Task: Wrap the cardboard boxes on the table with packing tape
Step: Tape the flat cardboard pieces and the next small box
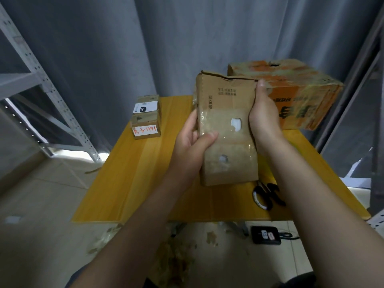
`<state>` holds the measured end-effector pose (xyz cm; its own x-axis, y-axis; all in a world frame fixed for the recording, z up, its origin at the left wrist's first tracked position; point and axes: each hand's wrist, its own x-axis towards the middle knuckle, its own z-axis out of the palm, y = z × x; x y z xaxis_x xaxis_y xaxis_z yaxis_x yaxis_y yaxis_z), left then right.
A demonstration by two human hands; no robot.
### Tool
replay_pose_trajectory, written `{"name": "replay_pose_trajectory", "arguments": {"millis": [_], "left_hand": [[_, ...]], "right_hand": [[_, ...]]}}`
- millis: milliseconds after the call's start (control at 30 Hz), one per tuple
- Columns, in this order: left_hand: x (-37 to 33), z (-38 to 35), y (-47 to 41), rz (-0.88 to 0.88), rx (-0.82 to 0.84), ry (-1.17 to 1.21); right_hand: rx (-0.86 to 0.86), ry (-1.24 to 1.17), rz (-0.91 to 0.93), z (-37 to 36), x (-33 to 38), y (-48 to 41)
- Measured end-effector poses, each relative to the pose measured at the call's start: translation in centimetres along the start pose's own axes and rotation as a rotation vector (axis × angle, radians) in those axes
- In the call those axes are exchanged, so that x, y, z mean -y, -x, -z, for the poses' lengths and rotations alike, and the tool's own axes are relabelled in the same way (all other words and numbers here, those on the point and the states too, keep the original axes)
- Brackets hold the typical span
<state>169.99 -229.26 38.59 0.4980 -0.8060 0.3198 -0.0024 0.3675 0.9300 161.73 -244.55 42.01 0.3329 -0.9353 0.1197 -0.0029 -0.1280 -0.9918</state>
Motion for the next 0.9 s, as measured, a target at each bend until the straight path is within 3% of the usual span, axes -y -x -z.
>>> {"name": "replay_pose_trajectory", "arguments": {"millis": [133,367,533,633,800,900], "left_hand": [[0.3,0.6,-0.3,0.015,-0.012,-0.003],[0.2,2.2,-0.7,0.068,-0.094,0.026],[-1.3,6.0,-2.3,0.015,-0.378,0.002],[-1.8,8.2,-2.9,-0.024,-0.490,-0.005],[-1.9,10.7,-4.4,0.049,-0.581,-0.029],[-1.5,12.7,-6.1,0.107,-0.715,0.017]], "right_hand": [[0.062,-0.150,-0.196,-0.3,-0.2,0.5],[0.075,-0.051,-0.118,-1.2,-0.2,1.0],[0.512,0.187,-0.055,-2.6,-0.3,3.5],[0.737,0.158,-0.102,-3.7,-1.5,4.9],[0.673,-0.220,-0.313,-6.7,-2.2,5.6],[0.588,-0.324,-0.438,-9.1,-1.9,4.9]]}}
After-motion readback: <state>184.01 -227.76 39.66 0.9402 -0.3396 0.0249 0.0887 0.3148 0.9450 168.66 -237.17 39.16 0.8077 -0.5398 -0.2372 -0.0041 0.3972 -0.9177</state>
